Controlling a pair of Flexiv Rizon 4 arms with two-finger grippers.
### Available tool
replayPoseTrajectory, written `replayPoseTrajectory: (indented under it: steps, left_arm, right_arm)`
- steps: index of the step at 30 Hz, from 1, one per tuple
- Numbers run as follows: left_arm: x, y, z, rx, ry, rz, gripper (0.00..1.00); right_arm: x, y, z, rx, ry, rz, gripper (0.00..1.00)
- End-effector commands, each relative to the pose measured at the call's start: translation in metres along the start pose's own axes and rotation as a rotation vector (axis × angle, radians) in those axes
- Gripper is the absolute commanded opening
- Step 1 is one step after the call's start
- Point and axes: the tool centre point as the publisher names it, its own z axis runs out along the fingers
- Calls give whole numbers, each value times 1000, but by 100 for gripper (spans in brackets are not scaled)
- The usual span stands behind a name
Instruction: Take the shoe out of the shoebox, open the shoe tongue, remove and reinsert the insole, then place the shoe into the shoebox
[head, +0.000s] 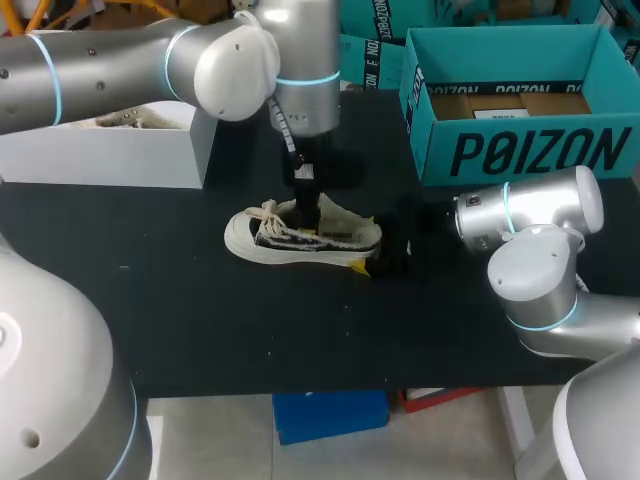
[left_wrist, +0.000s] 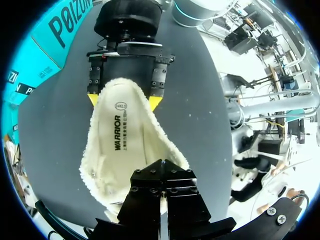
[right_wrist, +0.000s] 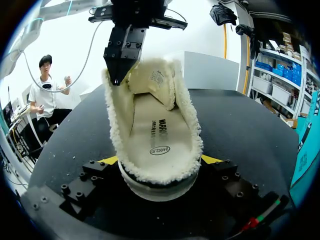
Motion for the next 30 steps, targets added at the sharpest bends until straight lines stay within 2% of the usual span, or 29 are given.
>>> replayPoseTrajectory:
  steps: [1,17,30]
  left_arm:
    - [-9,-3,11,-10,10,-6,0]
    - [-19,-7,34,-19,45,-9,0]
    - [-20,-8,55,-64,2,-61,0]
  right_arm:
    - [-2,-3,7,4,-3,3,0]
    - [-2,-3,7,4,-3,3,0]
    - [-2,-3,7,4,-3,3,0]
